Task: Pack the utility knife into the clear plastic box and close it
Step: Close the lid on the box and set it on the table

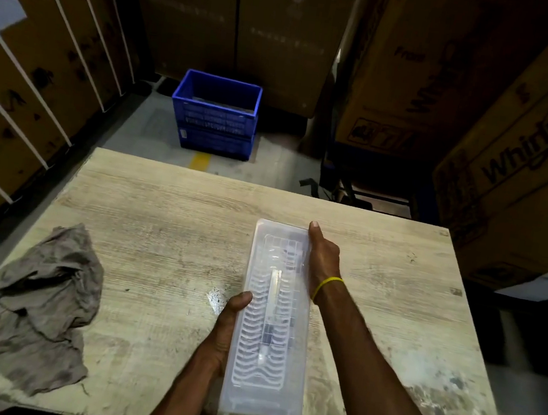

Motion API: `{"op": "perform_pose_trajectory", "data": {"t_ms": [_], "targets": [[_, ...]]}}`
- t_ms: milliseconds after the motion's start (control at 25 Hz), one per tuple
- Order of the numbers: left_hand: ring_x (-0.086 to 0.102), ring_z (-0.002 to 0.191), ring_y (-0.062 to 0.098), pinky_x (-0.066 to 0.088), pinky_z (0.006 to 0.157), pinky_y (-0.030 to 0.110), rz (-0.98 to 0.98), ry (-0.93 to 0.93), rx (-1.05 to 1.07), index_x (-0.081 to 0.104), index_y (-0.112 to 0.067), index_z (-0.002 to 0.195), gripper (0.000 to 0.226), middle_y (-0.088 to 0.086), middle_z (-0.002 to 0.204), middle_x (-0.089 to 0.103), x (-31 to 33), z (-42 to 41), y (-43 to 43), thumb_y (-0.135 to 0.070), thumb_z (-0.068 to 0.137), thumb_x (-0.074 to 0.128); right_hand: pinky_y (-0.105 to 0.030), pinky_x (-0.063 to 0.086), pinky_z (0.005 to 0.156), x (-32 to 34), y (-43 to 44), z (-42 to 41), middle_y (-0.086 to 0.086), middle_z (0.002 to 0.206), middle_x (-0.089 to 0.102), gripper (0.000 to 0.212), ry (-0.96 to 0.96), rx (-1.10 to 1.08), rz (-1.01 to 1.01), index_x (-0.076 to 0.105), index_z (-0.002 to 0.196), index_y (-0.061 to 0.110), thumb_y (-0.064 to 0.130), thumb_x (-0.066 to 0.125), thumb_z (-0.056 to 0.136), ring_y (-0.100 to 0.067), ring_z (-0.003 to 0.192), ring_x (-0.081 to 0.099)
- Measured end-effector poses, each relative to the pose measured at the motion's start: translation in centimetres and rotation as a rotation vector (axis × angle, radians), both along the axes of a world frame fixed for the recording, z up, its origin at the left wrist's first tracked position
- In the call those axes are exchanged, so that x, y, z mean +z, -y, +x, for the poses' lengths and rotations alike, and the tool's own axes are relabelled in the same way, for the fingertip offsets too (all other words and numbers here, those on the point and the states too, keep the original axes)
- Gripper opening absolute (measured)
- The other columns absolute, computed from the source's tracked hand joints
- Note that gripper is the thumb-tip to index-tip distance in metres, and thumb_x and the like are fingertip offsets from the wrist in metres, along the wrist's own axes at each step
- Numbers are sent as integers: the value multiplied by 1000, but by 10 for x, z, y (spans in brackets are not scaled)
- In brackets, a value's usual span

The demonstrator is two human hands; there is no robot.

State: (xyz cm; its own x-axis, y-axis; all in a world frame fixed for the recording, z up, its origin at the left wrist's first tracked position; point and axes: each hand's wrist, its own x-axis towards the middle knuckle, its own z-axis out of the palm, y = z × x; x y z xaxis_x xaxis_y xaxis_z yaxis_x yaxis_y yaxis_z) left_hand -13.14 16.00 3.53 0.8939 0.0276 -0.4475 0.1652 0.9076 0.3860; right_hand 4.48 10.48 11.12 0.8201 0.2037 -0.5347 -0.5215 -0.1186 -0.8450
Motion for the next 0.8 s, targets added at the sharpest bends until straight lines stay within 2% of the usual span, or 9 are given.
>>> {"op": "perform_pose_trajectory", "data": {"t_ms": [200,320,400,480,520,560,640,720,800], "targets": [[72,92,40,59,83,49,-45,42,-5,71,-1,117,75,24,106,75,1,-4,-2,-37,55,93,-38,46,78,4,1,-3,-14,90,57,35,-44,15,58,61,94,9,44,64,92,-28,83,53],[71,94,40,56,88,49,-45,46,21,72,-2,118,74,24,107,75,8,-2,-4,-39,56,91,-44,53,93,5,4,-11,-20,107,71,37,42,116,67,68,95,5,40,55,99,-33,95,65],[69,94,40,54,89,48,-22,33,53,74,-4,115,76,23,107,74,18,3,-3,-43,52,91,-48,51,104,6,4,-16,-22,122,69,32,133,208,64,68,111,6,33,52,102,-31,109,65],[69,97,39,54,90,49,16,29,131,72,-5,121,82,23,110,73,27,12,-5,-47,53,88,-39,55,97,11,8,-22,-9,125,67,41,159,307,16,57,133,9,33,58,99,-23,110,66],[65,105,40,50,96,51,19,57,185,65,-4,131,87,23,116,69,32,16,-8,-48,58,84,-31,56,91,11,14,-25,-3,124,67,47,141,341,-7,56,135,11,36,63,96,-18,106,66],[56,115,42,40,104,55,5,98,239,53,-4,142,93,24,123,62,37,21,-12,-49,64,77,-28,56,87,10,22,-29,-3,122,68,48,116,359,-29,61,131,13,38,68,91,-16,102,68],[39,125,41,23,114,60,-21,175,361,33,-5,152,102,23,132,47,42,32,-22,-49,68,71,-34,58,82,3,45,-38,-6,112,76,35,28,349,-39,76,105,19,44,77,81,-19,91,72],[41,121,40,26,112,61,69,132,473,35,-6,152,111,22,130,47,39,38,-31,-50,60,78,-41,58,83,-4,70,-53,-5,100,78,31,-129,313,8,77,93,23,49,79,76,-25,87,75],[52,112,38,39,102,56,168,69,533,51,-8,143,103,20,121,57,33,38,-33,-51,54,82,-48,57,88,-16,80,-66,-10,105,78,34,-237,238,120,74,105,22,47,74,82,-33,94,75]]}}
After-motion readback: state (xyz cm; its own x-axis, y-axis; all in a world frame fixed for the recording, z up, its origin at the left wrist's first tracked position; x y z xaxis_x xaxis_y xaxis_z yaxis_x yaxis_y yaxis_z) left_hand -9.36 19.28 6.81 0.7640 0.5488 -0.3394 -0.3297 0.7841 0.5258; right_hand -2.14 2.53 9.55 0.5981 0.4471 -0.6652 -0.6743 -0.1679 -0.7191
